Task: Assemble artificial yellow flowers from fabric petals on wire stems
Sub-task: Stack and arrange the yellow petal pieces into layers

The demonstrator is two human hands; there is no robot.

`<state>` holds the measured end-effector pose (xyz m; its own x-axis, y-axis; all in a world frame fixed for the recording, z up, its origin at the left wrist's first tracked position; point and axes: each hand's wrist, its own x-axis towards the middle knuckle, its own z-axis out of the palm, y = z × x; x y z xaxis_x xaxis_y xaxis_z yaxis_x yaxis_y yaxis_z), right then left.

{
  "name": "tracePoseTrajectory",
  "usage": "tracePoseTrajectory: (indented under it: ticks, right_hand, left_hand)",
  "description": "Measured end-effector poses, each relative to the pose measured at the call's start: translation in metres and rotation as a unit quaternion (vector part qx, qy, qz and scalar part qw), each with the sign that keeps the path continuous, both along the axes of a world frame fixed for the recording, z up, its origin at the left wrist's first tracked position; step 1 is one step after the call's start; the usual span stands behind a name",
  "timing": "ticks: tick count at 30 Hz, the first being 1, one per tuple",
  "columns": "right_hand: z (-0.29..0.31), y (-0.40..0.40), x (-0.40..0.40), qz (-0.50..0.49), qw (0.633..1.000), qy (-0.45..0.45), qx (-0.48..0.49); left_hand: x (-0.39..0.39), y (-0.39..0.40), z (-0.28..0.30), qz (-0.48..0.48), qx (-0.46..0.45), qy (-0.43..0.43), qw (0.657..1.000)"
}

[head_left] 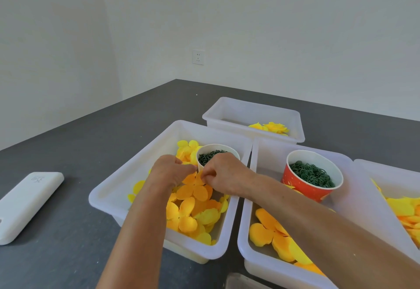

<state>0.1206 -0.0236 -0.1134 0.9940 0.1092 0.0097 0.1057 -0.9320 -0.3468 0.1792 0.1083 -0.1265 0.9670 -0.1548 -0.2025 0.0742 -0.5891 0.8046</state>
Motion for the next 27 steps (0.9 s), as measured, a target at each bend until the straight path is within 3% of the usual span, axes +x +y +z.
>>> tracePoseTrajectory:
  ticks: [17,27]
  right_hand:
    - [-0.006,-0.005,-0.008,-0.099,0.986,-0.131,0.032]
    - [-0.003,-0.008,-0.005,-0.219,0.952,-0.147,0.158]
  left_hand:
    - [-0.002,0.000,-0.003,0.033,0.012,-0.041,0.999]
    - [-0.004,0.002,-0.004,0.049,0.000,-0.066,0.997]
